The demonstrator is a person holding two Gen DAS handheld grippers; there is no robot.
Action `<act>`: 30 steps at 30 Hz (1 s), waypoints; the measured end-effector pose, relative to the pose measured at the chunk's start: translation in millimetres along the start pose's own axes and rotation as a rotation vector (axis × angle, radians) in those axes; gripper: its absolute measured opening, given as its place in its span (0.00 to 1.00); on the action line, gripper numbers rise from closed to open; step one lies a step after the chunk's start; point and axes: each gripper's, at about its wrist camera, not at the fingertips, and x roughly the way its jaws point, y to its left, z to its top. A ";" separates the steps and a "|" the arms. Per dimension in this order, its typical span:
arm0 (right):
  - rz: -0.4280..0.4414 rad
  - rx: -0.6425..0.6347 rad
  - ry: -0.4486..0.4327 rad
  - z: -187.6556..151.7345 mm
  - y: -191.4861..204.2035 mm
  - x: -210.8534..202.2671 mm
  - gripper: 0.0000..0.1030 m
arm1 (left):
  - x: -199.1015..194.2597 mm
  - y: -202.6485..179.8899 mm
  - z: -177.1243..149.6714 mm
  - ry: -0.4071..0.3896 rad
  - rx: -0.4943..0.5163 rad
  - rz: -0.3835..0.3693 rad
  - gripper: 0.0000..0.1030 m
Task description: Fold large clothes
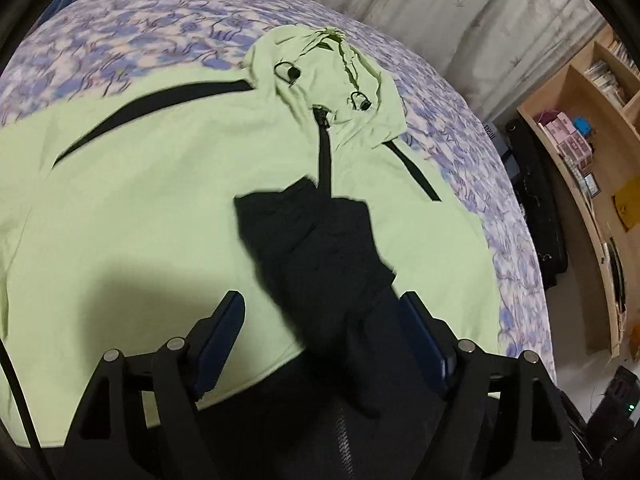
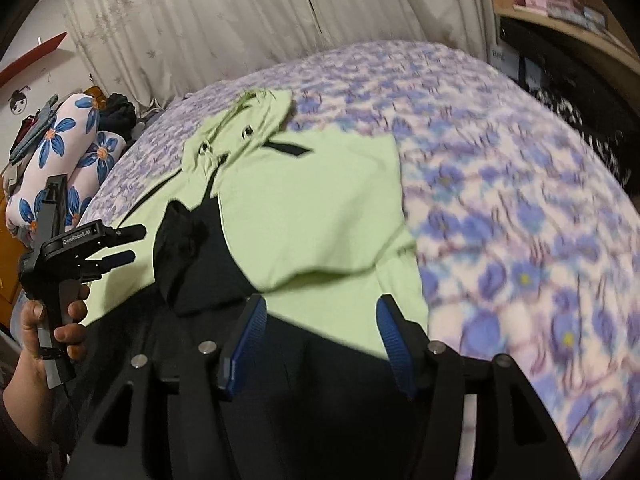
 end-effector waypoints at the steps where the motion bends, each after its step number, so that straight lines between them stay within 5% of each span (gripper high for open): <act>1: 0.009 0.003 -0.005 3.7 1.1 0.3 0.56 | 2.8 -8.5 6.0 0.005 0.015 0.029 0.75; 6: 0.013 -0.003 0.012 7.7 8.1 11.8 0.56 | 23.8 -50.4 29.0 0.066 0.072 0.250 0.78; 11: 0.014 -0.025 0.042 2.5 12.6 20.8 0.56 | 46.9 -68.0 52.0 0.125 0.009 0.319 0.78; 13: 0.012 -0.028 0.046 1.0 12.4 22.6 0.56 | 61.5 -76.6 58.4 0.141 0.035 0.440 0.78; 19: -0.002 -0.034 0.054 1.5 9.8 24.2 0.56 | 114.3 -75.1 49.6 0.325 0.097 0.646 0.78; 23: -0.016 -0.048 0.053 1.6 8.8 23.5 0.56 | 110.4 -70.6 44.4 0.319 0.130 0.648 0.80; 30: -0.035 -0.045 0.071 4.0 -2.0 28.6 0.56 | 57.4 -25.2 38.4 0.299 0.103 0.467 0.79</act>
